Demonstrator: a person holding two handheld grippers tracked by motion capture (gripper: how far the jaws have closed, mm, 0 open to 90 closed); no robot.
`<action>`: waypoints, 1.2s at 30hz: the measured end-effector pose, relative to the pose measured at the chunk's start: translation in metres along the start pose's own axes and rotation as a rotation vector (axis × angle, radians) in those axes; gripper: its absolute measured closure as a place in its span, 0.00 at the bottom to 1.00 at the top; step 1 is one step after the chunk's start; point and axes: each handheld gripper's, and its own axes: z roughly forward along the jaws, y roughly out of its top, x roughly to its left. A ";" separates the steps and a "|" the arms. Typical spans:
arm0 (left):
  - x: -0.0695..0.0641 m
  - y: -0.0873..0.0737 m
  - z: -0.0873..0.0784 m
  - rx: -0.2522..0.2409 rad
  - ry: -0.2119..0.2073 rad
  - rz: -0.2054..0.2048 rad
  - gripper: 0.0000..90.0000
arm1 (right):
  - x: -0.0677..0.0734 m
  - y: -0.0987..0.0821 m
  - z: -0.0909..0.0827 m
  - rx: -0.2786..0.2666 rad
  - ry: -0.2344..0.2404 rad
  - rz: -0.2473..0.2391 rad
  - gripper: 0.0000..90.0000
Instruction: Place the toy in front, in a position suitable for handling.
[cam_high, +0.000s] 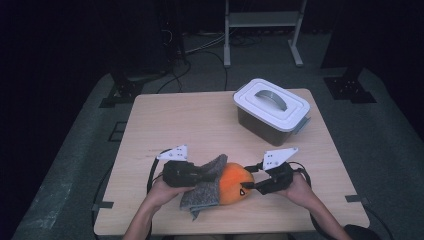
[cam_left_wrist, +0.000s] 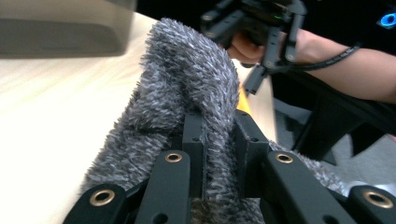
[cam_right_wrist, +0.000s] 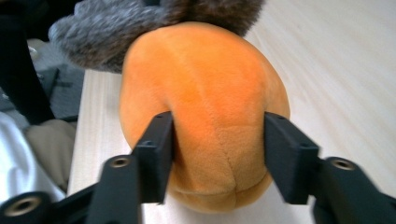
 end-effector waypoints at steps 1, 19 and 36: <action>0.000 0.000 0.000 0.000 0.000 0.000 0.86 | 0.000 0.000 0.000 0.000 0.000 0.000 0.47; 0.003 -0.004 -0.001 0.039 0.015 0.035 0.86 | 0.004 -0.004 0.000 -0.001 0.023 0.019 0.50; 0.004 -0.009 0.007 0.063 -0.009 0.022 0.86 | -0.002 -0.006 -0.015 -0.021 0.062 0.057 0.32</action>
